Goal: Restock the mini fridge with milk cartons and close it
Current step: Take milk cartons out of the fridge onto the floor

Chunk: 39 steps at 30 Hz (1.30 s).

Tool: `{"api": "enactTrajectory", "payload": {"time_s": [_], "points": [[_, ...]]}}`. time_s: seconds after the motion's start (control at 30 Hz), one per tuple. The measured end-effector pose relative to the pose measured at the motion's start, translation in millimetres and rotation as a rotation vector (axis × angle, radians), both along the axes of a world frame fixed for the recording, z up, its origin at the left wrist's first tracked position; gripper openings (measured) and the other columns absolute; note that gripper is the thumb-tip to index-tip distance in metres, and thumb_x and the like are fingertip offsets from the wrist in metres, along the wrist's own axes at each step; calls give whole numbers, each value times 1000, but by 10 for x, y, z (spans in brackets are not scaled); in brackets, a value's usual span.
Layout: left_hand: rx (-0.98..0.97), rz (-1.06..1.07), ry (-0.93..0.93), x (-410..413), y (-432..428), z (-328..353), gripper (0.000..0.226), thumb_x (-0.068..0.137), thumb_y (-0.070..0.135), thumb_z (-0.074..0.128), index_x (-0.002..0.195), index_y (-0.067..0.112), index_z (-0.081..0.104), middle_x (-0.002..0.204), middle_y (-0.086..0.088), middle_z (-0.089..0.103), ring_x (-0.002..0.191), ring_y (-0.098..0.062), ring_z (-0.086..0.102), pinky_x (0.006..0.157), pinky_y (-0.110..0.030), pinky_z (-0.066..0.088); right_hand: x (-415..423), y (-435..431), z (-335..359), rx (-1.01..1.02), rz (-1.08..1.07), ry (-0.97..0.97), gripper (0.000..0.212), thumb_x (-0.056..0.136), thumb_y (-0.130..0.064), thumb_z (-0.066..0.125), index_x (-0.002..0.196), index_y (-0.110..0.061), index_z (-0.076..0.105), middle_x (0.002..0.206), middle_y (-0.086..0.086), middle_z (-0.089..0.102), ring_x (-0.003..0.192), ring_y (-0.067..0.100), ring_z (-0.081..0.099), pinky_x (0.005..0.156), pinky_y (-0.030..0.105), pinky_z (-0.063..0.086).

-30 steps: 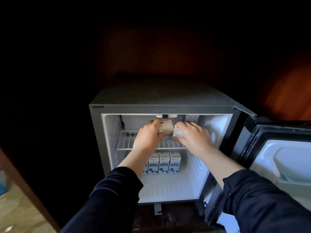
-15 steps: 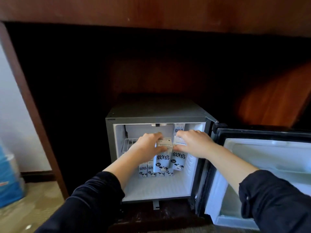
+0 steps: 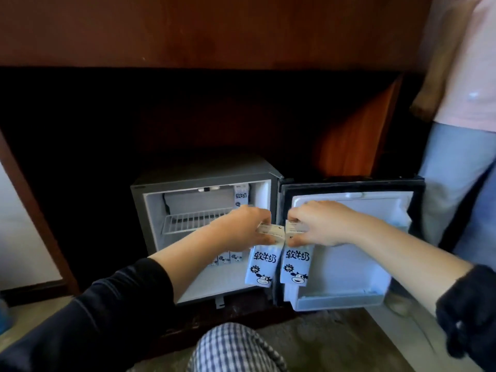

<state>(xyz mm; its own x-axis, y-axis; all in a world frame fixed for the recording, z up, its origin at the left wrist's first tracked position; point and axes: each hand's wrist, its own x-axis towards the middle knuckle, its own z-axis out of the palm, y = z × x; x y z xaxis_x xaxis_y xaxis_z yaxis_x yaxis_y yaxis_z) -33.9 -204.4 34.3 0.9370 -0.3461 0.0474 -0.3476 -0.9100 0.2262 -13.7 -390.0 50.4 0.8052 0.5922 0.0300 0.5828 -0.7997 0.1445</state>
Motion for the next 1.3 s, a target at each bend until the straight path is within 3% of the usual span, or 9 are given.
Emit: {"api": "enactTrajectory", "payload": {"time_s": [0.17,0.37,0.47,0.6,0.73,0.93,1.07,1.17,1.3], "points": [[18,-133,72,-207,-623,-250,31,87,42,59,105,18,53,82,10,50,67,-7,47,54,-21,34,-277,-621,-214,-18,-90,100,45,81,-57,60,88,-14,48,77,-3,51,69,19,48,56,32,35],[36,-242,216,-382,-1358,-868,36,88,36,60,114,13,53,113,-9,59,100,-26,56,75,-33,42,-578,-1288,-842,-18,-245,249,39,80,-54,63,94,-19,51,85,-1,48,78,24,48,62,31,35],[30,-280,299,-455,-1690,-1242,32,89,33,60,113,12,54,114,-8,60,101,-26,56,75,-32,40,-729,-1559,-1237,-22,-301,345,35,80,-49,66,88,-20,48,89,4,55,84,27,54,63,31,36],[-24,-273,440,-593,-2070,-1778,23,87,24,60,107,11,56,112,-9,60,99,-26,56,73,-31,40,-924,-1863,-1763,-13,-399,480,31,82,-44,67,91,-19,50,80,-3,46,76,20,47,52,28,30],[-14,-220,580,-701,-2388,-2338,25,87,25,62,108,13,55,115,-9,60,105,-28,58,84,-37,48,-1091,-2127,-2315,37,-499,594,26,82,-39,67,85,-20,50,79,-4,47,74,18,49,56,29,33],[-60,-119,749,-920,-2645,-3157,34,86,15,60,119,16,52,116,-8,60,102,-24,60,87,-35,51,-1308,-2312,-3232,120,-638,750,25,83,-31,68,103,-18,60,98,-1,66,75,13,56,55,20,37],[-57,-65,828,-1015,-2633,-3554,36,88,21,56,122,20,44,120,-9,57,107,-26,58,90,-35,49,-1425,-2330,-3696,135,-702,796,39,86,-28,65,122,-18,54,117,5,63,97,21,61,74,30,49],[-37,-45,855,-1041,-2622,-3785,40,86,18,57,123,23,41,120,-11,58,108,-28,58,88,-36,50,-1529,-2303,-3967,213,-711,810,49,87,-24,62,133,-19,45,124,7,60,108,23,60,82,31,47],[-61,-5,837,-1033,-2641,-4006,42,87,15,56,125,24,41,120,-11,58,108,-28,58,81,-32,45,-1593,-2248,-4189,246,-765,831,41,89,-21,60,129,-16,49,123,10,62,109,27,60,88,34,50]]}}
